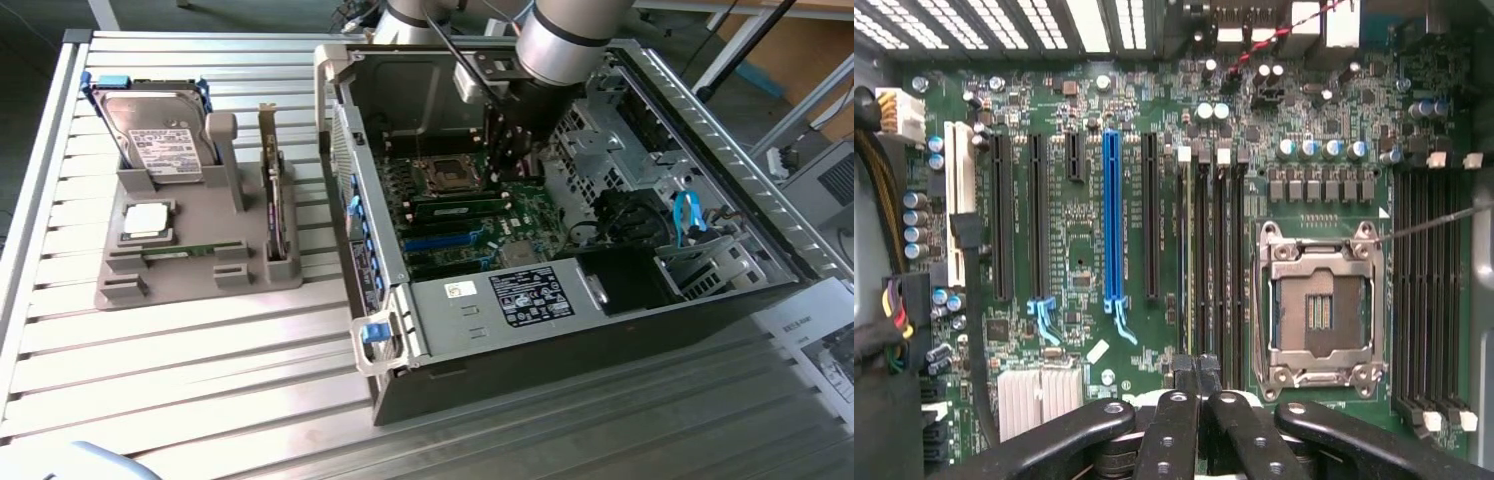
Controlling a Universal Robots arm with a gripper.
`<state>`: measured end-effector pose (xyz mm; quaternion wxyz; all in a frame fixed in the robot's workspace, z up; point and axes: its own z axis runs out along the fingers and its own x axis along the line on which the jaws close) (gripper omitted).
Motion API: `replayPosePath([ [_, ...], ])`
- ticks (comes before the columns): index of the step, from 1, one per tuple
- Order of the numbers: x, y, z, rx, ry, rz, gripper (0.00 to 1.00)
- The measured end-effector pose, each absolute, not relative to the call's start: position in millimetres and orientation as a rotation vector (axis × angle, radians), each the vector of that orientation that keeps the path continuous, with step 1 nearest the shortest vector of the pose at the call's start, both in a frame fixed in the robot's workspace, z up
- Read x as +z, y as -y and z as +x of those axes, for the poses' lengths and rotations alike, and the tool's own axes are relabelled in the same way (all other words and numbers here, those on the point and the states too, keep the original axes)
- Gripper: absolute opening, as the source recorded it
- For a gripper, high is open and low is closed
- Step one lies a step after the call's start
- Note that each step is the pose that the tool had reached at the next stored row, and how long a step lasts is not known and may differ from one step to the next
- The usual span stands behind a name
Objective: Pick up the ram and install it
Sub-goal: 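Press down the ram until it locks into place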
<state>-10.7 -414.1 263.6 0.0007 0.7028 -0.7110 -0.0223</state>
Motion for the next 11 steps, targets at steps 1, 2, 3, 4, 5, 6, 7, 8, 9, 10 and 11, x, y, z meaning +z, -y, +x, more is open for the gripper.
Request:
replayPosePath([
  [1, 264, 414, -12, -0.069, 2.233, 2.207, 0.10],
  [2, 264, 414, -14, -0.069, 2.233, 2.208, 0.10],
  [3, 264, 414, -15, -0.068, 2.233, 2.208, 0.10],
  [4, 264, 414, -16, -0.067, 2.234, 2.208, 0.10],
  [5, 264, 414, -18, -0.067, 2.234, 2.209, 0.10],
  [6, 264, 414, -19, -0.066, 2.235, 2.209, 0.10],
  [7, 264, 414, -20, -0.065, 2.235, 2.209, 0.10],
  [8, 264, 414, -21, -0.065, 2.235, 2.209, 0.10],
  [9, 264, 414, -23, -0.064, 2.235, 2.210, 0.10],
  [10, 264, 414, -24, -0.064, 2.236, 2.210, 0.10],
  [11, 264, 414, -26, -0.063, 2.236, 2.211, 0.10],
])
